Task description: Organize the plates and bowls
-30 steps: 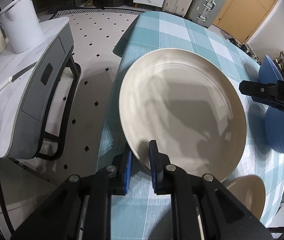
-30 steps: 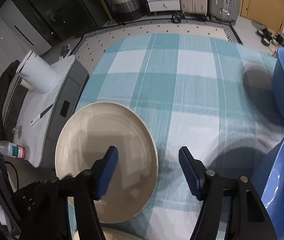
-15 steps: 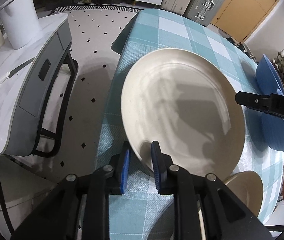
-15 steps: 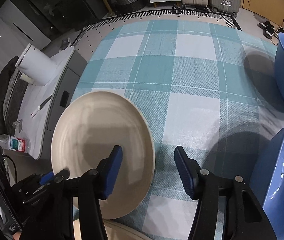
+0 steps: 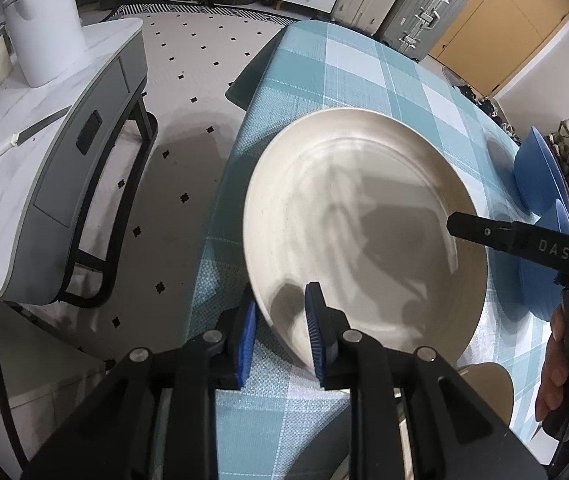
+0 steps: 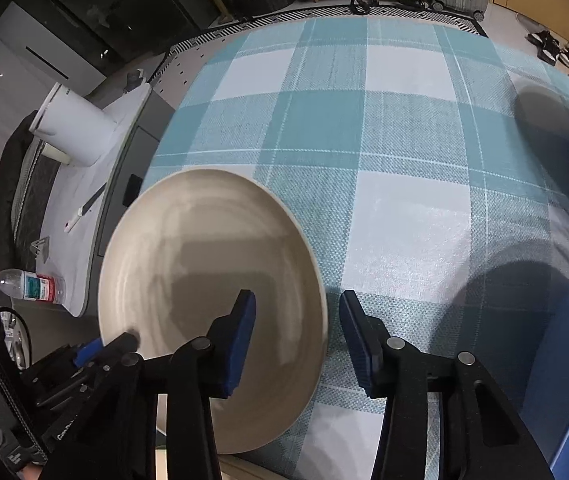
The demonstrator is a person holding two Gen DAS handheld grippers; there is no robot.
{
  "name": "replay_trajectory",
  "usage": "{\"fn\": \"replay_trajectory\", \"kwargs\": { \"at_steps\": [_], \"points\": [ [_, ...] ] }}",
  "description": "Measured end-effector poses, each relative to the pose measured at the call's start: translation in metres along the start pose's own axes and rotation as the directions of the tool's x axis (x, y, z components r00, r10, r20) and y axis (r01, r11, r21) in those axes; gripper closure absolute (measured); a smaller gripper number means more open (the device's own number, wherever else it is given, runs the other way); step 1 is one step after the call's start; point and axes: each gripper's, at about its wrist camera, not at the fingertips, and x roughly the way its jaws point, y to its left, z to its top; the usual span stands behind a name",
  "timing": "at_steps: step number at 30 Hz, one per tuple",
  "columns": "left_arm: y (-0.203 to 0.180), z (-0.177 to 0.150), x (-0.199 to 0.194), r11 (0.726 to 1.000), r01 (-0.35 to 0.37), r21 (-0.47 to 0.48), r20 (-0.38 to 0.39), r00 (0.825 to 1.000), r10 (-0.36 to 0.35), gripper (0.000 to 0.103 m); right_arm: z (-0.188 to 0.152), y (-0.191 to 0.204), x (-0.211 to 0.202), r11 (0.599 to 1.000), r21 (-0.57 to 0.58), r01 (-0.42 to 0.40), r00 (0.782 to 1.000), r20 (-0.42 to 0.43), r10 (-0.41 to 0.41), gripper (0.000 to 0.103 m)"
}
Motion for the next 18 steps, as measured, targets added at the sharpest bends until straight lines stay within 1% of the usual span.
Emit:
{"fn": "replay_trajectory", "kwargs": {
  "at_steps": [4, 7, 10, 12, 14, 16, 18],
  "points": [
    [0.001, 0.0007, 0.0012, 1.0, 0.006, -0.005, -0.003, 1.0, -0.006, 0.081, 0.0002, -0.0034, 0.0043, 1.0, 0.008, 0.0, 1.0, -0.004, 0.0, 0.065],
    [-0.0001, 0.0008, 0.0021, 1.0, 0.001, 0.0, 0.0, 1.0, -0.001, 0.081, 0.0, -0.0042, 0.0062, 0.999, 0.015, -0.028, 1.0, 0.0, 0.028, 0.068],
    [-0.0003, 0.001, 0.0016, 1.0, 0.003, 0.004, 0.005, 1.0, -0.003, 0.081, -0.0017, -0.0034, 0.0063, 0.999, 0.007, -0.033, 0.999, 0.011, 0.033, 0.074],
    [-0.0007, 0.0004, 0.0015, 1.0, 0.015, 0.008, 0.01, 1.0, -0.015, 0.081, -0.0039, -0.0013, 0.0057, 1.0, -0.009, -0.022, 0.999, 0.023, 0.022, 0.076],
    [-0.0025, -0.0003, 0.0011, 1.0, 0.001, 0.023, 0.02, 1.0, -0.002, 0.081, -0.007, 0.0032, 0.0054, 0.999, -0.037, 0.015, 0.999, 0.044, -0.014, 0.081],
    [-0.0024, -0.0004, 0.0008, 1.0, -0.007, 0.026, 0.024, 1.0, 0.006, 0.081, -0.0086, 0.005, 0.0066, 0.998, -0.054, 0.035, 0.998, 0.057, -0.032, 0.084],
    [-0.0009, 0.0002, 0.0001, 1.0, -0.002, 0.015, 0.026, 1.0, 0.002, 0.081, -0.0084, 0.0028, 0.0064, 0.998, -0.05, 0.028, 0.998, 0.061, -0.024, 0.087]
  ]
}}
